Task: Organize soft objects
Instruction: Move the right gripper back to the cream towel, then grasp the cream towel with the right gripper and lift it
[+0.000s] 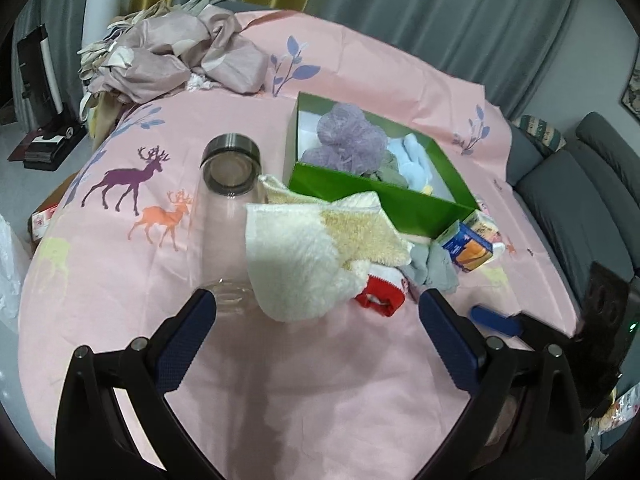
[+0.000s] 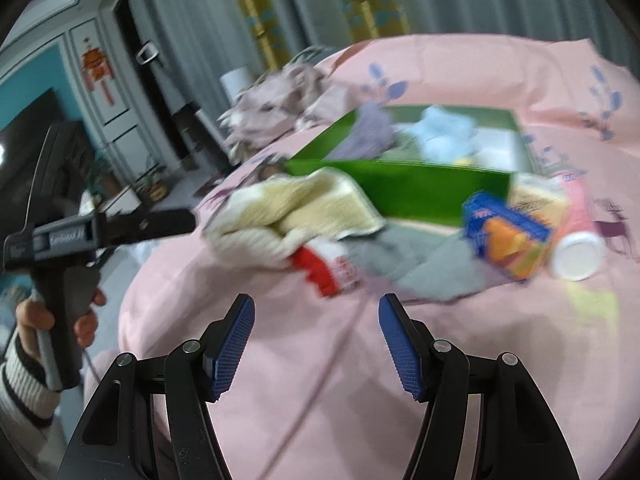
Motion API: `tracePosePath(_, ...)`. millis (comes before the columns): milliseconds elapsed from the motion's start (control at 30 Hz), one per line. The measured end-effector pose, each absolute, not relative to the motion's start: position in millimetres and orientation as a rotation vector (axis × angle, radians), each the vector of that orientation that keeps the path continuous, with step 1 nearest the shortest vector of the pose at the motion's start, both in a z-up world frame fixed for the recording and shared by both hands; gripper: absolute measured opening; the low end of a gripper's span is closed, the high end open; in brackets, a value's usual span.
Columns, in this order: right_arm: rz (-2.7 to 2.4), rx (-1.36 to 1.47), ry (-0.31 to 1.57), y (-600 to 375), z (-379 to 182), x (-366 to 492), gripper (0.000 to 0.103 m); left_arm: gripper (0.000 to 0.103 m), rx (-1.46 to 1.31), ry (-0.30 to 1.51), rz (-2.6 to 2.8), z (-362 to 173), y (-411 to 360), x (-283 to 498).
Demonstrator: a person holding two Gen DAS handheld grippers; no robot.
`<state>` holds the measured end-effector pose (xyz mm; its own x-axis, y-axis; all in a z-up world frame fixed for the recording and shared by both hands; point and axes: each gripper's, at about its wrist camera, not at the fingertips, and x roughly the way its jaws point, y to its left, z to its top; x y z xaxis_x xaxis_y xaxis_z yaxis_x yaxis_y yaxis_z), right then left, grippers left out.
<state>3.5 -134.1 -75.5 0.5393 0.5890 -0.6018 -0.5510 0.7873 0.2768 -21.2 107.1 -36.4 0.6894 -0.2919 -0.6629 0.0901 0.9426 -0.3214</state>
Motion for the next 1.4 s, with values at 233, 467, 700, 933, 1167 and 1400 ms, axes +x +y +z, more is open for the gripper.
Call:
tracePosePath(233,0.789,0.009,0.736,-79.5,-85.6,15.8,0.065,0.094,-0.240,0.766,-0.252,-34.8,107.6,-10.3)
tracePosePath(467,0.801,0.023,0.760,-47.2,-95.8,46.5,0.065,0.075,-0.218,0.815,-0.275,-43.5,108.5,20.0)
tracePosePath(700,0.798,0.021,0.797,-28.5,-106.2,68.9,0.046,0.050,-0.195,0.864,-0.277,-51.0,109.4,34.2)
tracePosePath(933,0.780,0.064,0.809,-28.2,-107.6,82.0,0.007,0.025,-0.176,0.900,-0.307,-56.8,101.5,39.4)
tracePosePath(1167,0.780,0.074,0.746,-38.2,-91.1,67.6,0.004,0.022,-0.241,0.852,-0.351,-39.5,103.2,23.7)
tracePosePath(1400,0.804,0.087,0.624,-54.0,-52.6,40.5,0.002,0.022,-0.219,0.749,-0.391,2.6,92.2,-0.8)
